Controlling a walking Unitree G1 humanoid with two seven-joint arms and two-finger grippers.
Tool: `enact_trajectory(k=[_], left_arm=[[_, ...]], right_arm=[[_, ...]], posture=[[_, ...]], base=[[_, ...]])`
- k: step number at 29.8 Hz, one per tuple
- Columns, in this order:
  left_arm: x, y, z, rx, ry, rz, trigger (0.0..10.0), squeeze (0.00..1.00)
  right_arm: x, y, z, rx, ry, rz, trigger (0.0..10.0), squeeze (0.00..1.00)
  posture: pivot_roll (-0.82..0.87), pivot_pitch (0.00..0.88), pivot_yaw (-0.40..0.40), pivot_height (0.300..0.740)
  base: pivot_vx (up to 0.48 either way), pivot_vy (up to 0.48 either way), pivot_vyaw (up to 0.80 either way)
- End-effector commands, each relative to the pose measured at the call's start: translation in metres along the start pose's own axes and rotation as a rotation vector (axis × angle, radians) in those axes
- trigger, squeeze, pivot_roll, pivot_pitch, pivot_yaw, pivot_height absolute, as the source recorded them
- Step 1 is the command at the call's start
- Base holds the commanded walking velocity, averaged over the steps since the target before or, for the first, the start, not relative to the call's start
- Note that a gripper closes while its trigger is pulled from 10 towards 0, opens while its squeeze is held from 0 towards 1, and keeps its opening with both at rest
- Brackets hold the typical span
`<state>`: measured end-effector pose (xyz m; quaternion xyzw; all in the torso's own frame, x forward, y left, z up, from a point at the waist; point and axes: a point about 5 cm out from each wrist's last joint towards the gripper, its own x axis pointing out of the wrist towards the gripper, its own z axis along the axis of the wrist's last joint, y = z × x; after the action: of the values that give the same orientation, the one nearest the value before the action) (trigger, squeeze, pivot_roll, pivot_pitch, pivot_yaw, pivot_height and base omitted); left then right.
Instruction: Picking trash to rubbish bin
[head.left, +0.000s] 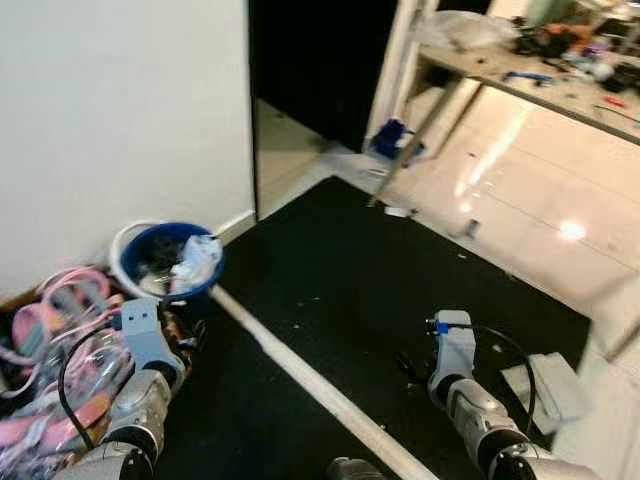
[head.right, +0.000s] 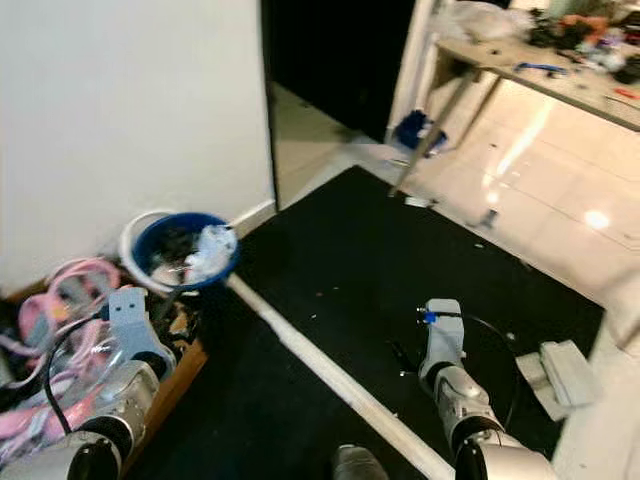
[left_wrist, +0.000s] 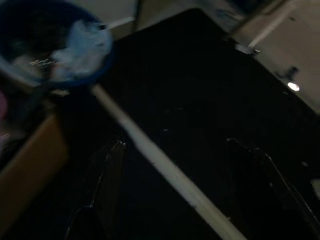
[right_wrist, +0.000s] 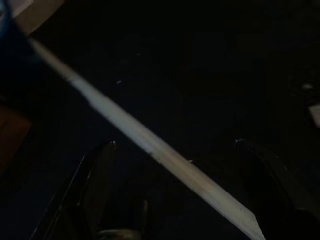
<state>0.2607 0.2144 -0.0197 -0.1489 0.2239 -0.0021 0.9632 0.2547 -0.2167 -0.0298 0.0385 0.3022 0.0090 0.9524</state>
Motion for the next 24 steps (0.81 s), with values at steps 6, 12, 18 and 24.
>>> enact_trajectory(k=[6,12,18,24], left_arm=[[-0.0012,0.0011,-0.0041,0.01,0.028,0.005,10.0,0.0],[-0.0011,0.0007,-0.0038,0.013,0.03,-0.003,10.0,0.0],[-0.0009,0.0004,-0.0036,0.014,0.028,-0.008,10.0,0.0],[-0.0008,0.0001,-0.003,0.019,0.026,-0.013,10.0,0.0]], right_arm=[[0.0002,0.0008,-0.0006,0.006,0.003,-0.005,10.0,0.0],[0.0003,0.0004,-0.0004,0.001,0.003,-0.01,10.0,0.0],[0.0002,0.0003,-0.0005,0.003,0.003,-0.011,10.0,0.0],[0.0003,0.0005,0.0001,0.001,-0.001,-0.008,10.0,0.0]], posture=[[0.0,0.0,-0.018,0.74],[0.0,0.0,-0.018,0.74],[0.0,0.0,-0.018,0.74],[0.0,0.0,-0.019,0.74]], base=[[0.0,0.0,-0.68],[0.13,0.0,-0.07],[0.325,0.0,0.0],[0.365,0.0,0.0]])
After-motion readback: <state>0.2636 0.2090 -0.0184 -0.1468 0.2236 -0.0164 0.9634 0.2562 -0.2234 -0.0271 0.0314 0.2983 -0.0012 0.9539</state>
